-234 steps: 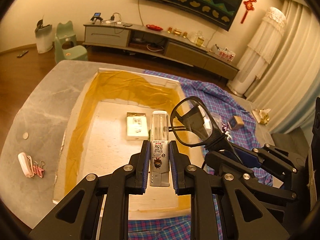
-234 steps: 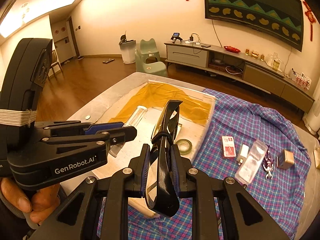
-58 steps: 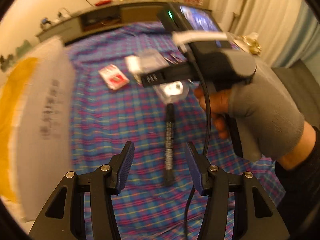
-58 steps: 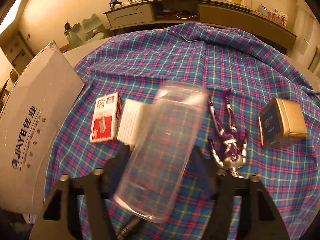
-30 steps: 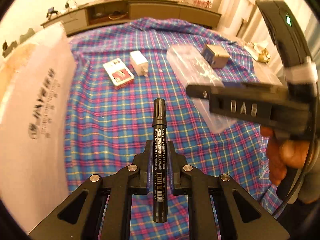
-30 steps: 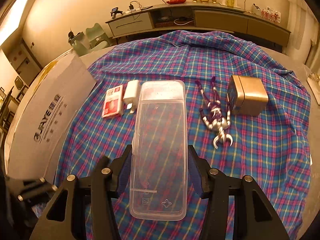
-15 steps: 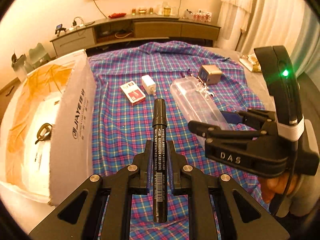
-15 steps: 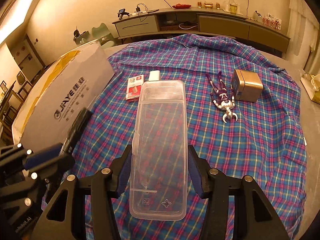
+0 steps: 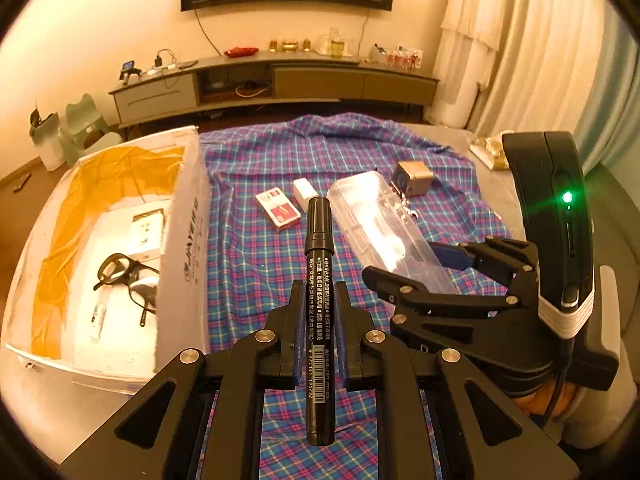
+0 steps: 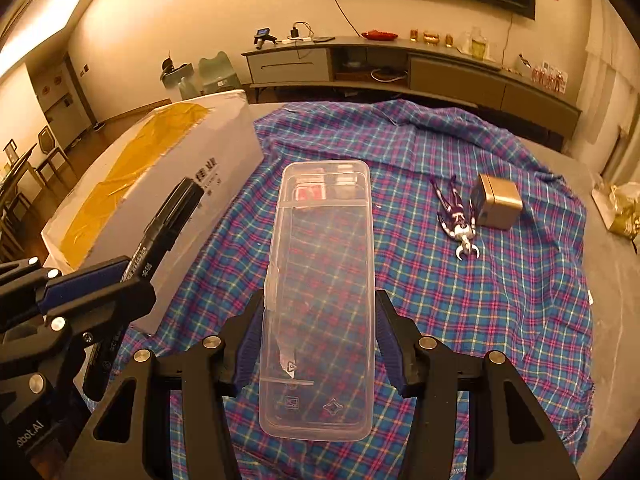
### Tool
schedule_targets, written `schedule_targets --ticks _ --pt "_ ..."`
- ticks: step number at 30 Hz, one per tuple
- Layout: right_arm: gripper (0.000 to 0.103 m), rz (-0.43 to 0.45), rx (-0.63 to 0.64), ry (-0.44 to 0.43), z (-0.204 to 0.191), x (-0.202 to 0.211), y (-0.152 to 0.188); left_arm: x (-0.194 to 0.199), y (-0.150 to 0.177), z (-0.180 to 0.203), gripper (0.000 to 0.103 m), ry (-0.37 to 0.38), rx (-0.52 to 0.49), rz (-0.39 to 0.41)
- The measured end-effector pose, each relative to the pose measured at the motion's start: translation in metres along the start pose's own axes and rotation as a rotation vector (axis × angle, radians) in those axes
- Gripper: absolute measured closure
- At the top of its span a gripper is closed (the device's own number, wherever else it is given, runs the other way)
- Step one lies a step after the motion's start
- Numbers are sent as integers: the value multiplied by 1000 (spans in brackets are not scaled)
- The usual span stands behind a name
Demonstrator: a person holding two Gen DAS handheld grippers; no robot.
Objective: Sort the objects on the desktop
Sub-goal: 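Carry the marker with the left tool while the right tool carries the case over the box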
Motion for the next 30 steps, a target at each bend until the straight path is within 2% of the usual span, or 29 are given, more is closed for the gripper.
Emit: schedule_targets --ticks 14,30 --pt "49 19 66 -4 -40 16 -2 27 0 -28 89 2 35 58" --pt "49 17 152 -16 -93 17 -5 38 9 -75 89 17 117 78"
Point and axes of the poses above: each gripper's, at about its wrist camera, not at the fingertips, and x roughly against the way its jaws point, z to its right, y to its underside, the point moved 1 cm from there along -x, roughly the way its jaws point, and after that the axes turned 14 degrees about -x, right-handed, at the moved point
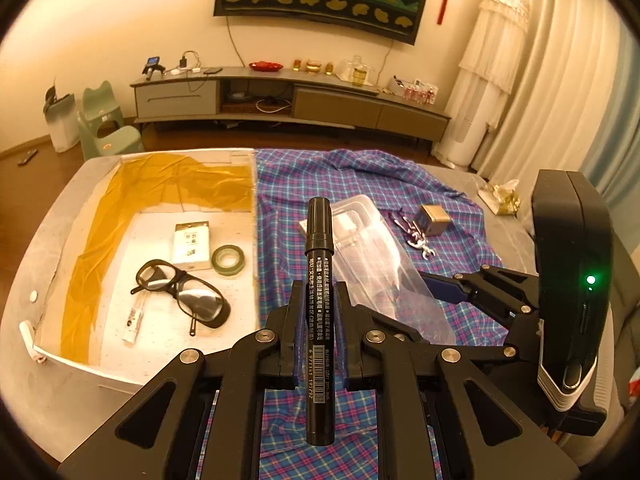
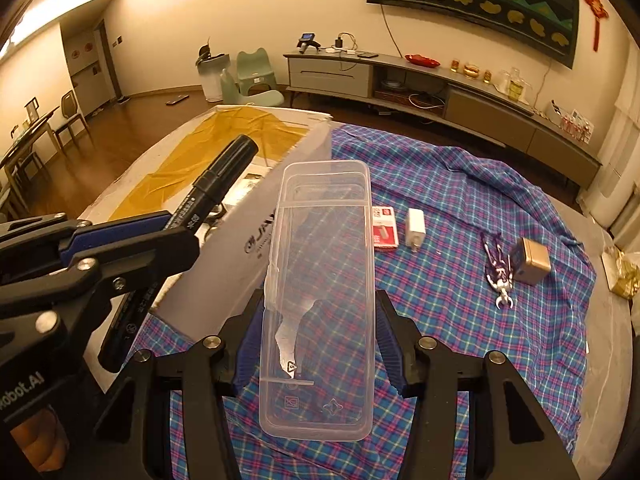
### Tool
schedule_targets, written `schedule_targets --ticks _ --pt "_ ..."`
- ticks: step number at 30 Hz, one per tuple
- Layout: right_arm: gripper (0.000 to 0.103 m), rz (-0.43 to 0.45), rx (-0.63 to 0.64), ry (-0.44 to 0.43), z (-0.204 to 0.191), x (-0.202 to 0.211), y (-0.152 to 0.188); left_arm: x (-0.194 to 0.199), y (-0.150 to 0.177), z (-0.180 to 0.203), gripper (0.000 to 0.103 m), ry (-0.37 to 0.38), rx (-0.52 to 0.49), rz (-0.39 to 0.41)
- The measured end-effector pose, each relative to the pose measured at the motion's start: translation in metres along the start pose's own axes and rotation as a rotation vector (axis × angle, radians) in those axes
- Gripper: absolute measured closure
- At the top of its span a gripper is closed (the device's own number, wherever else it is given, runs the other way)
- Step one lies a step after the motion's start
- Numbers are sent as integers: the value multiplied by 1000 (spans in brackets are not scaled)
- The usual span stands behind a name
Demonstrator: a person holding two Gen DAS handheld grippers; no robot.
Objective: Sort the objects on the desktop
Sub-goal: 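Carry the marker with the left tool while the right tool carries the case over the box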
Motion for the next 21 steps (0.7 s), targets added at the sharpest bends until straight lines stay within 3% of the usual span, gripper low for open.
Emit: schedule_targets --ticks 21 --pt "49 -1 98 -53 -72 5 -26 15 10 -90 89 -10 151 30"
Point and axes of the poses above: each gripper's, at about its wrist camera, not at the fingertips, and x roughly against the way its jaws point, z to its right, y to its underside, the point moved 1 cm from there along -x, roughly the way its jaws point, and after that the axes turned 14 degrees about -x, right-handed, at the moved point
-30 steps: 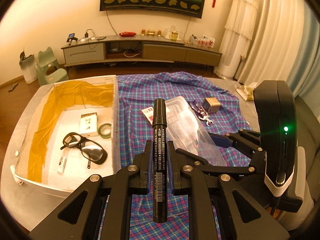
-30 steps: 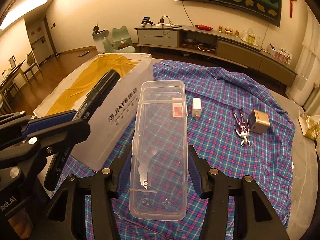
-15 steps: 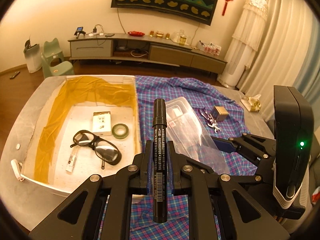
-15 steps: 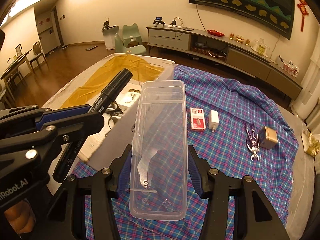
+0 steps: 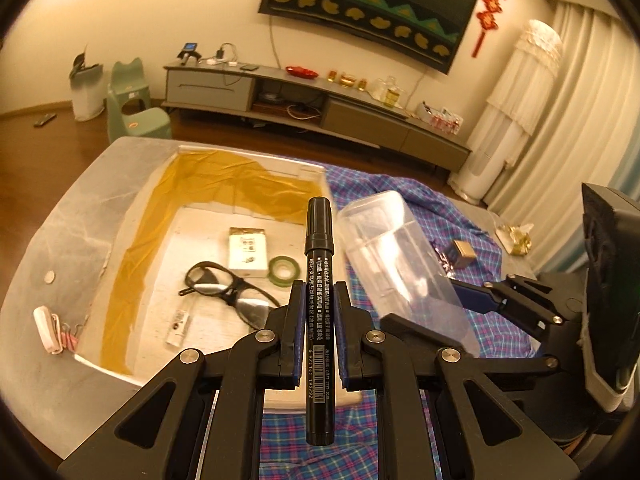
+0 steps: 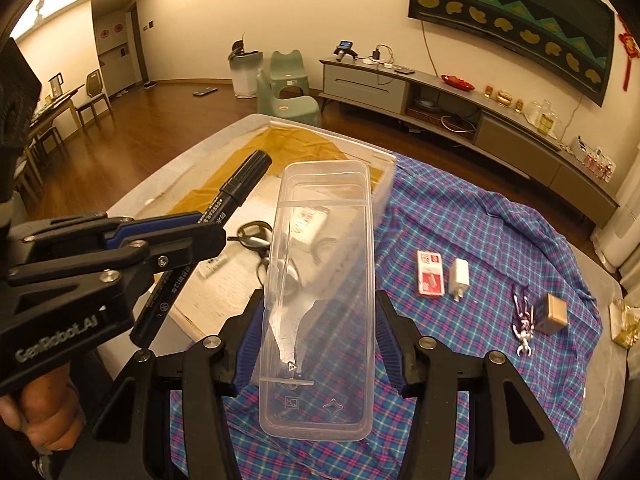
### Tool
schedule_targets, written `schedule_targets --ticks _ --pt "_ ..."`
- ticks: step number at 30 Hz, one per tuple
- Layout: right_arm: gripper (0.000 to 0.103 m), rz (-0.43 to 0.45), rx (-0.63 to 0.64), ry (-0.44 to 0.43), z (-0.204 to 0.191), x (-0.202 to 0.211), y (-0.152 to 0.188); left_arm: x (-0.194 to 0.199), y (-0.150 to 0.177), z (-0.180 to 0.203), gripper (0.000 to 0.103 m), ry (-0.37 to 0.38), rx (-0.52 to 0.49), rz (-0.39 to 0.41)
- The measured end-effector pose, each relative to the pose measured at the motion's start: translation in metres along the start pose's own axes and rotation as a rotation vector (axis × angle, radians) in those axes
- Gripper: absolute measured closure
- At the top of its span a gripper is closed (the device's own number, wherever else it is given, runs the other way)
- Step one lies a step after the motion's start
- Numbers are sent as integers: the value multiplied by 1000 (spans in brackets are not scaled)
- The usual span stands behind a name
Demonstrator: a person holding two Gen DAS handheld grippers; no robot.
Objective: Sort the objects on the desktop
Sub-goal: 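Carry the marker with the left tool while the right tool carries the case over the box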
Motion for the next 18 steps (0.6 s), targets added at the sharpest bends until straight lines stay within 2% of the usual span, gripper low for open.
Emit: schedule_targets --ticks 6,18 --pt "50 -13 7 -29 -14 -5 -9 2 -1 -30 89 -8 53 2" --pt "50 -39 42 -31 -35 -27 -32 -11 -16 -72 89 -44 104 -19"
Point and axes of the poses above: each gripper's, at about its wrist camera, not at the fingertips, and x roughly against the way its jaws point, z to its right, y to its underside, the point moved 1 cm from there along -x, roughly the way its jaws point, and after that the axes turned 14 degrees about -x, right-handed, at the moved point
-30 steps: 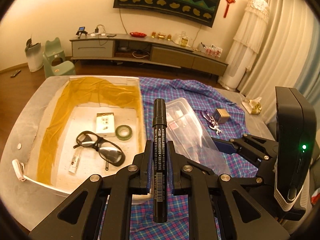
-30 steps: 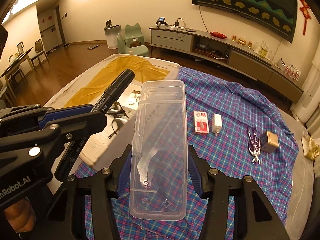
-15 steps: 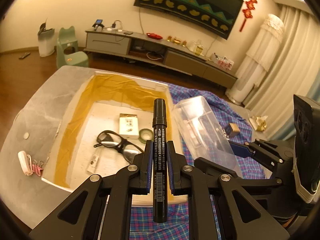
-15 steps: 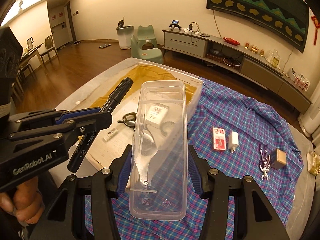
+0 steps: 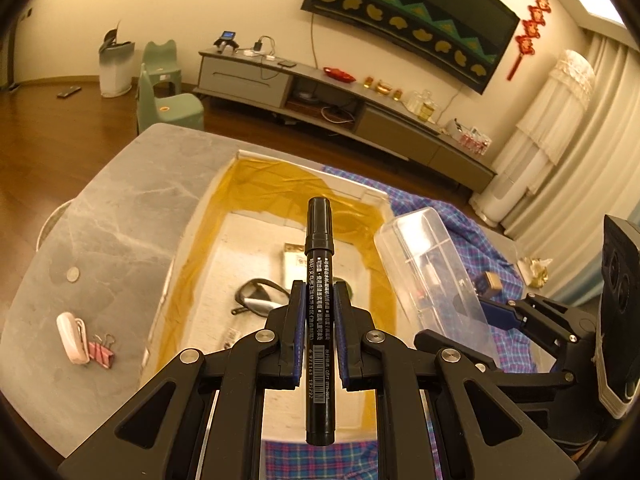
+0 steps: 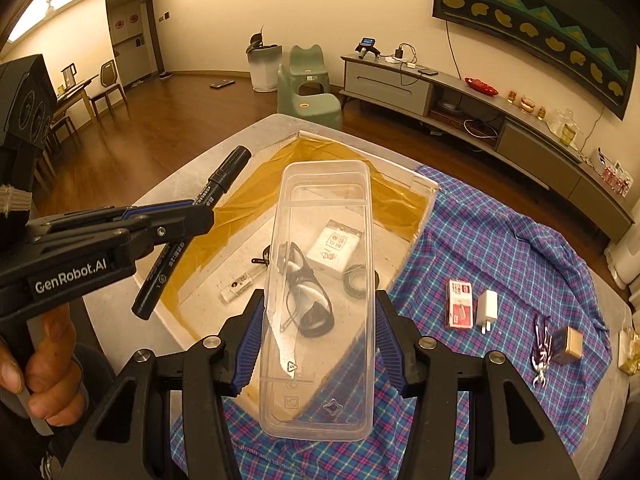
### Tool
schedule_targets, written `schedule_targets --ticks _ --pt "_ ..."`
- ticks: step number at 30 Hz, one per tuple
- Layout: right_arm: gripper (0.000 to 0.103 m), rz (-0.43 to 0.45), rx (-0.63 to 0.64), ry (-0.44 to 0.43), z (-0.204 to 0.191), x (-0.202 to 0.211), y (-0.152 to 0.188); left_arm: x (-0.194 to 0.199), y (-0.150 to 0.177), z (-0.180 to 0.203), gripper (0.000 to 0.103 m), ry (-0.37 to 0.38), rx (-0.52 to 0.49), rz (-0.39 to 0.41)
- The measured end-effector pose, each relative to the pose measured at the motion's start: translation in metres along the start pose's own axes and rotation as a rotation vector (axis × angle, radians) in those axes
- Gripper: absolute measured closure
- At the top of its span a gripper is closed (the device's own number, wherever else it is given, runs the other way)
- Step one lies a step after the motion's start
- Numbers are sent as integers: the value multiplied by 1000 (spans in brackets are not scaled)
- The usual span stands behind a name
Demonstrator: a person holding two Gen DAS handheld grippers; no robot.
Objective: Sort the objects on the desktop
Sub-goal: 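Carry the marker with the left tool while the right tool carries the case over the box, then open the left tool to drop the marker while the right tool drops the case into the box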
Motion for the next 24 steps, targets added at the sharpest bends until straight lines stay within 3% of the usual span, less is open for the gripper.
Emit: schedule_targets --ticks 24 --pt "50 -127 23 50 -3 -94 -56 -100 -41 -43 89 -23 60 -155"
Point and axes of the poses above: each gripper's, at about its wrist camera, not at the fingertips, and x roughly against the way its jaws point, z to its right, y to its underside, the point moved 1 cm from there along -x, roughly the way its jaws point, and after that the axes turned 14 degrees about -x, right-handed, at the moved point
